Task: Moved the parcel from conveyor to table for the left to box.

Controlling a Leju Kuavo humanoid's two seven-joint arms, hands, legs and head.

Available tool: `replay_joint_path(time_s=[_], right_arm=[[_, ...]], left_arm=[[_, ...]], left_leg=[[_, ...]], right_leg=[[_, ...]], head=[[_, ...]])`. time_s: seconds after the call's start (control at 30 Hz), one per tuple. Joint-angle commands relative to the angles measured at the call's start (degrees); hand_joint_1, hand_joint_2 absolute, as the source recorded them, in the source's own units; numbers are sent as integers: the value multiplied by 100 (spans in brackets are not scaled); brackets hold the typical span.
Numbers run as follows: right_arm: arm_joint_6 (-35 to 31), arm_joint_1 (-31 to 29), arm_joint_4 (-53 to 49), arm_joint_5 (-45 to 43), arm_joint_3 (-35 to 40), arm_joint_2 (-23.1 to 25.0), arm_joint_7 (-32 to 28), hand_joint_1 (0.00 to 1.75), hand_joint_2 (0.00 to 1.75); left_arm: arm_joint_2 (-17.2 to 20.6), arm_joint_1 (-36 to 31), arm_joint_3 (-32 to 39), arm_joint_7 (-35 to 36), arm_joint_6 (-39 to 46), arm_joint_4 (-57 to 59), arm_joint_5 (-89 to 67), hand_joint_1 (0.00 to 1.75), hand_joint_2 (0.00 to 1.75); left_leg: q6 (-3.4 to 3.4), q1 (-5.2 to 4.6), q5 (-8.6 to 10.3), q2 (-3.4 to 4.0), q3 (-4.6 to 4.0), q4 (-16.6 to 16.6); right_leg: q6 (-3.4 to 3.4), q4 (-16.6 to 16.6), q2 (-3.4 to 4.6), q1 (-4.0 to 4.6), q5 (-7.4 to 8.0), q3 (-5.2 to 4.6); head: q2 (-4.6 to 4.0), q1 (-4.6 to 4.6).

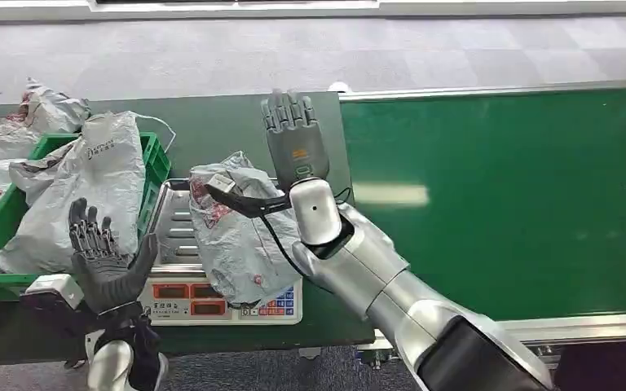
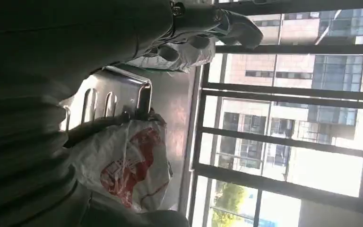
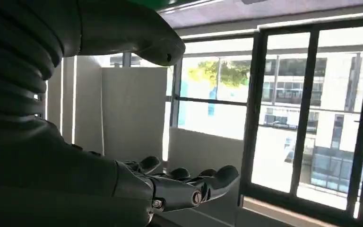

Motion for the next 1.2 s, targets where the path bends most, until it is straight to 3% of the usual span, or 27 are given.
replay_joint_path(time_s=[0.03, 0.1, 0.27, 0.3, 0.33, 0.37, 0.4, 0.43, 0.47, 0.5, 0.53, 0.57, 0.8, 0.9, 0.97, 1.03, 1.07, 1.1, 1.2], right_arm=[[-1771, 599, -1264, 956, -1046, -282, -55, 0, 175], [-1308, 1022, -2213, 1114, -1384, -433, -405, 0, 175], [-1280, 1036, -2222, 1114, -1389, -440, -424, 0, 175], [-2191, 995, -2399, 1114, -1121, -687, -121, 0, 175], [-2737, 1418, -4247, 1114, -1165, -1170, -108, 0, 175], [-2737, 2007, -6199, 1018, -1665, -945, -958, 0, 175], [-2737, 2601, -7007, 145, -2683, -306, -2520, 0, 175], [-2737, 2919, -7691, -1270, -3525, -15, -4429, 0, 175], [-2737, 3267, -8050, -2730, -3899, -15, -5297, 0, 175], [-2737, 3365, -8194, -2933, -3967, -15, -5395, 0, 175], [-2737, 3597, -8441, -3689, -3935, -15, -5617, 0, 175], [-2737, 3597, -8441, -3689, -3935, -15, -5617, 0, 175], [-2737, 3597, -8441, -3689, -3935, -15, -5617, 0, 175], [-2737, 3597, -8441, -3689, -3935, -15, -5617, 0, 175], [-2737, 3581, -8379, -3862, -3871, -15, -5617, 0, 175], [-2737, 3800, -7918, -3697, -3666, -15, -5565, 0, 175], [-2737, 3402, -7335, -3746, -3806, -15, -5571, 0, 175], [-2737, 3781, -7586, -3641, -3629, -15, -5561, 0, 175], [-2737, 3784, -7406, -3617, -3639, -15, -5617, 0, 175]], left_arm=[[84, -5, -142, -19, -99, -192, -314, 0, 175], [31, -37, -172, -11, -109, -204, -347, 0, 175], [37, -43, -167, -9, -101, -183, -350, 0, 175], [77, -80, -228, 11, -220, -142, -376, 0, 175], [171, -268, -429, 53, -490, 60, -607, 0, 175], [228, -492, -582, 83, -613, 325, -837, 0, 175], [227, -723, -674, 88, -651, 620, -965, 0, 175], [288, -918, -821, 67, -610, 880, -1251, 0, 175], [300, -1156, -927, 109, -490, 1235, -1543, 0, 175], [302, -1233, -955, 118, -488, 1348, -1590, 0, 175], [381, -1468, -1119, 207, -449, 1694, -2013, 0, 175], [381, -1468, -1119, 207, -449, 1694, -2013, 0, 175], [381, -1468, -1119, 207, -449, 1694, -2013, 0, 175], [381, -1468, -1119, 207, -449, 1694, -2013, 0, 175], [469, -1733, -1327, 453, -491, 2009, -2709, 0, 175], [799, -2128, -2113, 987, -780, 2716, -4266, 0, 175], [733, -2251, -2271, 1007, -701, 3171, -4605, 0, 175], [719, -2361, -2397, 982, -592, 3531, -4892, 0, 175], [668, -2517, -2619, 1106, -520, 4056, -5367, 0, 175]], left_leg=[[-11, 4, 3, -7, 6, -10], [-6, 6, 2, -13, -1, -4], [-8, 6, 2, -17, 3, -6], [-5, 2, 3, -14, 1, -4], [-8, 2, 5, -17, 1, -7], [-6, 3, 5, -23, -7, -1], [-5, 4, 8, -42, -25, 6], [-9, 4, 10, -71, -32, 11], [-10, -3, 10, -77, -40, 19], [-6, -11, 13, -95, -40, 17], [-7, -9, 11, -103, -27, 10], [-10, -6, 13, -122, -15, -3], [4, -12, -3, -26, -7, 1], [1, -15, 3, -28, 2, -9], [-1, -10, -2, -12, 6, -8], [-2, -8, 2, -24, 7, -9], [4, -12, 0, -24, 9, -3], [-2, -11, 12, -36, 19, -19], [1, -13, 9, -31, 27, -21]], right_leg=[[6, -10, -13, 3, 0, 10], [4, -8, -17, 6, -1, 5], [7, -12, -23, 6, -1, 8], [6, -7, -18, 2, -1, 3], [8, -11, -22, 2, 1, 5], [8, -7, -28, 3, 0, 1], [6, -4, -47, 5, -2, -13], [8, -3, -79, 7, -9, -14], [4, 6, -82, 5, -12, -29], [5, 4, -98, 15, -11, -22], [6, -6, -108, 18, -13, -7], [8, -20, -130, 20, -15, 15], [10, -17, -41, -5, -4, 9], [16, -25, -45, -6, 1, 12], [15, -26, -28, -3, 3, 11], [13, -25, -39, -3, 2, 14], [12, -17, -37, -7, -1, 12], [13, -33, -52, -6, 7, 26], [15, -33, -40, -7, 5, 33]], head=[[0, 0], [0, 0], [0, 0], [0, 2], [0, 2], [0, 2], [0, 0], [0, -2], [0, 2], [0, 2], [0, 0], [0, -2], [0, 0], [0, 2], [0, -2], [0, 0], [0, 0], [0, 2], [0, 2]])
